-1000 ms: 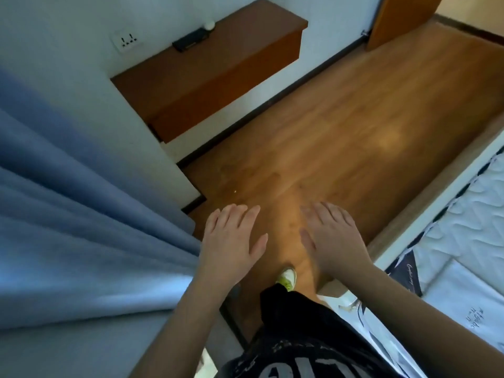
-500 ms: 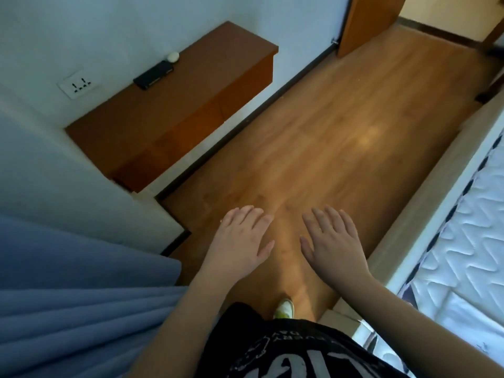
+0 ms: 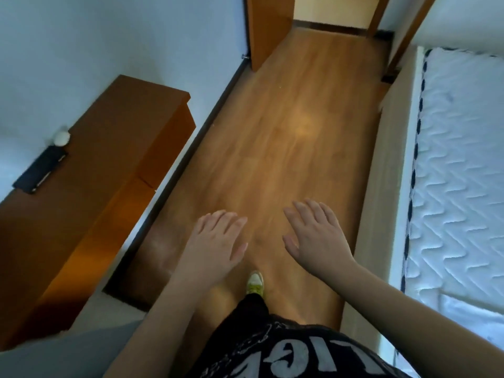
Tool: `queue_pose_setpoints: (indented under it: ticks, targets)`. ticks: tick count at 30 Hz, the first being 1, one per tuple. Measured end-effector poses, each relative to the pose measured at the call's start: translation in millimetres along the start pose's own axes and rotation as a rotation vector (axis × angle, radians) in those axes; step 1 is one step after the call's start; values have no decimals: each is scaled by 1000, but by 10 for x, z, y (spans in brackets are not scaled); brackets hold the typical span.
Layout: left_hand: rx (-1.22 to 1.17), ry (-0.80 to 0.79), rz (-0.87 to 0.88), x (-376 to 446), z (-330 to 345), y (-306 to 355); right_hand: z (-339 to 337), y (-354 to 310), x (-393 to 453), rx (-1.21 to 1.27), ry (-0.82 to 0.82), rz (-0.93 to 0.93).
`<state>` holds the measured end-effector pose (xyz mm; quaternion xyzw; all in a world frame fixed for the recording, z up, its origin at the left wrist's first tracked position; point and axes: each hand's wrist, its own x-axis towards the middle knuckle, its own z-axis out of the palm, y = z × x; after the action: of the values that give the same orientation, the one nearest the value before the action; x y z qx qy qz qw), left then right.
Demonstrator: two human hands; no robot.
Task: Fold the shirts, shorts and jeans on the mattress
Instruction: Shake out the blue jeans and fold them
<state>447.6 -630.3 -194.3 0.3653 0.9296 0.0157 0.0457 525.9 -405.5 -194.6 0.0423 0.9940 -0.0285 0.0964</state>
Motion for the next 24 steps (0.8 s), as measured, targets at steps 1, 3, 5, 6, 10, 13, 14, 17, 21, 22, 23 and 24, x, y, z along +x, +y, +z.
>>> queue_pose_setpoints:
  ticks: [1, 3, 5, 6, 10, 13, 14, 17, 21, 22, 23, 24]
  targets:
    - [10, 2, 39, 184, -43, -68, -34, 42, 110, -3, -11, 25]
    - [-14, 20, 110, 604, -157, -199, -122, 156, 323, 5, 11, 130]
    - [-14, 25, 179, 1070, -282, -309, -223, 282, 539, 12, 29, 225]
    - [-17, 18, 213, 1306, -330, -346, -254, 359, 631, 23, 18, 255]
    - [12, -30, 358, 2167, -488, -272, -371, 748, 931, 59, 75, 378]
    - [25, -45, 435, 2819, -575, -100, -467, 1130, 1183, 90, 123, 402]
    - [23, -49, 449, 3021, -593, -43, -483, 1279, 1278, 93, 132, 395]
    - [23, -51, 468, 3621, -638, 139, -531, 1752, 1590, 100, 171, 414]
    - [34, -72, 503, 4440, -645, 398, -595, 2398, 2065, 150, 153, 446]
    - [35, -79, 500, 4651, -680, 456, -623, 2548, 2187, 178, 145, 454]
    - [29, -71, 487, 4844, -728, 507, -661, 2685, 2310, 197, 133, 460]
    - [23, -60, 468, 5029, -788, 553, -702, 2819, 2442, 200, 126, 460]
